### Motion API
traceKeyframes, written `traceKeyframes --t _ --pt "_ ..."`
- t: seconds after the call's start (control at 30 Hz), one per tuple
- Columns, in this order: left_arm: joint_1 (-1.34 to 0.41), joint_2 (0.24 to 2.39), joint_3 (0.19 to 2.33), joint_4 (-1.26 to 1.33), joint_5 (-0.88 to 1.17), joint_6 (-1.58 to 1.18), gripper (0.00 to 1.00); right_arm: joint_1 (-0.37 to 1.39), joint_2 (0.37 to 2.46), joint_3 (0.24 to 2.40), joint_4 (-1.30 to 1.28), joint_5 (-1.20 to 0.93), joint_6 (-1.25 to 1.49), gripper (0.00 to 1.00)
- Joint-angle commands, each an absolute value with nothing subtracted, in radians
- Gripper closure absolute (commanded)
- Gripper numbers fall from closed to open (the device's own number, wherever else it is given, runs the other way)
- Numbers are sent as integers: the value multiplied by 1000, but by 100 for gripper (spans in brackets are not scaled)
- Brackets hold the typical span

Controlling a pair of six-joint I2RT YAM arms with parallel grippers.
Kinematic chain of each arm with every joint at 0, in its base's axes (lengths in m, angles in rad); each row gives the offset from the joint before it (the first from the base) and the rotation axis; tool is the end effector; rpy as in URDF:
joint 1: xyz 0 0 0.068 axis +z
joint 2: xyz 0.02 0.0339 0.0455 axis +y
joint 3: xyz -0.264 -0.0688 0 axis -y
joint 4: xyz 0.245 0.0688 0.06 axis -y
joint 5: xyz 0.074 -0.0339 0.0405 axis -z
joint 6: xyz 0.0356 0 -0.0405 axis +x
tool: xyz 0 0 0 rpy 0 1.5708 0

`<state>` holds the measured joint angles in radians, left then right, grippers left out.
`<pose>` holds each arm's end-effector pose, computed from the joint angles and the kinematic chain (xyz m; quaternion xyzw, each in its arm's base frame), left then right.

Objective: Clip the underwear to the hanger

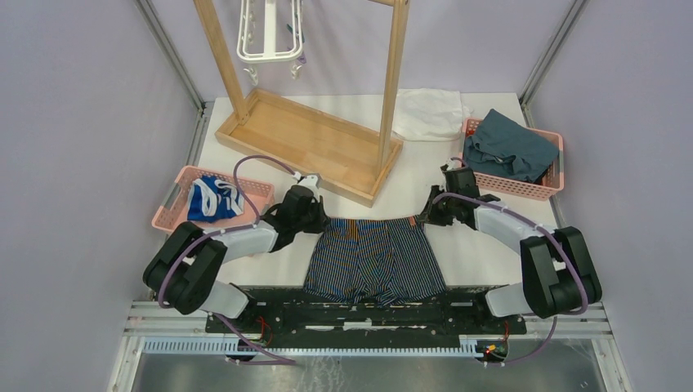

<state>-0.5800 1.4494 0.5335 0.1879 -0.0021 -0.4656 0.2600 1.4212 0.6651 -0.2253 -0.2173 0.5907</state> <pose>0.2231 -0.1461 0.1449 0.0517 0.9111 -0.2034 0.3549 0.2498 0.0744 0.1597 0.1255 0.9435 0.2137 0.2202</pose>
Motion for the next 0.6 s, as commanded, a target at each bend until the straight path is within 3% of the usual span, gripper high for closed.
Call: traceKeyframes --t 0.0,0.27,0.4,0.57 --pt "-577 1377 548 175 17 -449 97 258 1308 659 -121 -254 572 82" --pt "-577 1219 507 170 -62 -457 97 256 1136 623 -112 -131 527 93" --pt "-577 1248 501 162 -99 -454 97 256 1184 636 -202 14 551 88" --pt "-578 1410 524 187 -95 -464 97 256 1338 661 -186 22 560 80"
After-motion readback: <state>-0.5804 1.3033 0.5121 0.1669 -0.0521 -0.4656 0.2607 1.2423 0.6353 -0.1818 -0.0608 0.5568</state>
